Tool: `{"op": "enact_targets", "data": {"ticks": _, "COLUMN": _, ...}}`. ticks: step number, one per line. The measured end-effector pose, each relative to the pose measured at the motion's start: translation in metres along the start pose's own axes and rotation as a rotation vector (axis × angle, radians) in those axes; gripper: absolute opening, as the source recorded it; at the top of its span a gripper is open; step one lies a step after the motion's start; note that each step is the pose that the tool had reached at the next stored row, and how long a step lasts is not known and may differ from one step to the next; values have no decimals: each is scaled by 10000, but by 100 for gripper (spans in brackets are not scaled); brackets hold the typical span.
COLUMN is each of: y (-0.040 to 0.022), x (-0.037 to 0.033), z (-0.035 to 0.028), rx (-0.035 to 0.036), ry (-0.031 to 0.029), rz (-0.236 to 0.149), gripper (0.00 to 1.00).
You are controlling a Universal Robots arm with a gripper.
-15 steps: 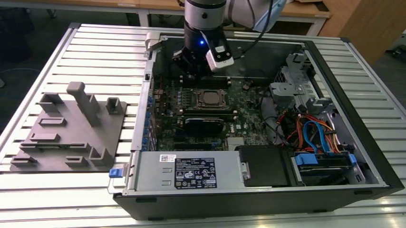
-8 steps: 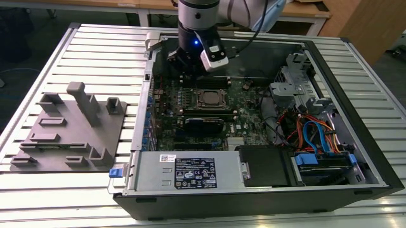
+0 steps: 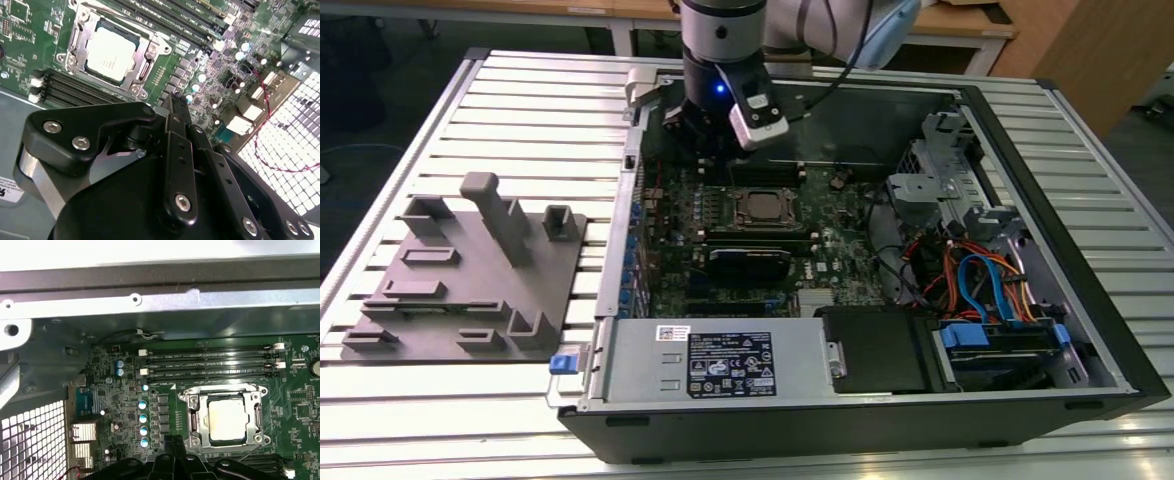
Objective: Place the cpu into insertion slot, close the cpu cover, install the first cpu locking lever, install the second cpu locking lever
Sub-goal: 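Install the first cpu locking lever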
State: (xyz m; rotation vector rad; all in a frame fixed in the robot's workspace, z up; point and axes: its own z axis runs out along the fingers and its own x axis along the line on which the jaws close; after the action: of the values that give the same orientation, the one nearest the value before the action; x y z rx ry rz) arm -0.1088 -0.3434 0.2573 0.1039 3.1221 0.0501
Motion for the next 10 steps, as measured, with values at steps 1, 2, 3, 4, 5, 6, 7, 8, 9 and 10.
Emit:
{"op": "enact_targets", "data": {"ticks": 1, "y": 5, "x": 0, "z": 0, "rx": -14, "ry": 1, "rz": 0, "gripper": 10}}
{"op": "enact_targets", "data": {"ticks": 2, "y": 9, "x": 0, "z": -1, "rx": -32, "ry": 5, "rz": -1, "gripper": 10}}
{"op": "enact_targets", "data": {"ticks": 3, "y": 15, "x": 1, "z": 1, "rx": -49, "ry": 4, "rz": 1, "gripper": 10}}
{"op": "enact_targets", "data": {"ticks": 4, "y": 20, "x": 1, "z": 1, "rx": -60, "ry": 5, "rz": 1, "gripper": 10}}
{"op": "enact_targets", "data": {"ticks": 5, "y": 29, "x": 2, "z": 1, "rx": -66, "ry": 6, "rz": 1, "gripper": 10}}
{"op": "enact_targets", "data": {"ticks": 6, "y": 38, "x": 3, "z": 1, "rx": -68, "ry": 6, "rz": 0, "gripper": 10}}
{"op": "enact_targets", "data": {"ticks": 7, "y": 46, "x": 4, "z": 2, "rx": -68, "ry": 6, "rz": 0, "gripper": 10}}
{"op": "enact_targets", "data": {"ticks": 8, "y": 52, "x": 4, "z": 2, "rx": -67, "ry": 8, "rz": 0, "gripper": 10}}
{"op": "enact_targets", "data": {"ticks": 9, "y": 55, "x": 4, "z": 2, "rx": -68, "ry": 12, "rz": 1, "gripper": 10}}
{"op": "enact_targets", "data": {"ticks": 10, "y": 57, "x": 4, "z": 2, "rx": -67, "ry": 19, "rz": 0, "gripper": 10}}
